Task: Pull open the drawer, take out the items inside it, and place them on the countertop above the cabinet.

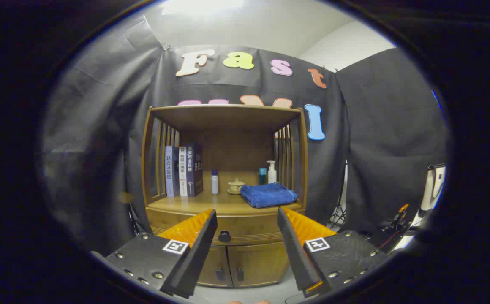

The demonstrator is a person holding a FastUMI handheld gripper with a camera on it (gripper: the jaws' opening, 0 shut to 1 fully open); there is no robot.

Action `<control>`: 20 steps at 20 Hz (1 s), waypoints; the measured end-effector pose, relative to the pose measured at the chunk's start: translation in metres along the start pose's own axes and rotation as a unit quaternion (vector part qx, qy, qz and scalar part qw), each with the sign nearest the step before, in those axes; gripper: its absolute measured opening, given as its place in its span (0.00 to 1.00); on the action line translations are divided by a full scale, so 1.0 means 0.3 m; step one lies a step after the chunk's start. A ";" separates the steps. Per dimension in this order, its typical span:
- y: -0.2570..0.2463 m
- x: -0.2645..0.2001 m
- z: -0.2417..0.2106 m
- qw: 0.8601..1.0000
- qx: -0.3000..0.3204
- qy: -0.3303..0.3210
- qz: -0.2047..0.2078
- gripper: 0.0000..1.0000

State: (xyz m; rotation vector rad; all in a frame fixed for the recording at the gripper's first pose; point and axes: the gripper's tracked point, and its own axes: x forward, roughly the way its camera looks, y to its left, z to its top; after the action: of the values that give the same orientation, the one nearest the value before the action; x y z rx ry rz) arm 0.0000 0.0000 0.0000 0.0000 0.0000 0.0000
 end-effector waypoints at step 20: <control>-0.071 0.043 0.012 0.998 0.014 -0.016 -0.062 0.90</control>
State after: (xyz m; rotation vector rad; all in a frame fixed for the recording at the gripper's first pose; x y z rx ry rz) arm 0.0128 -0.0212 0.0035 0.0273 -0.0328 -0.1247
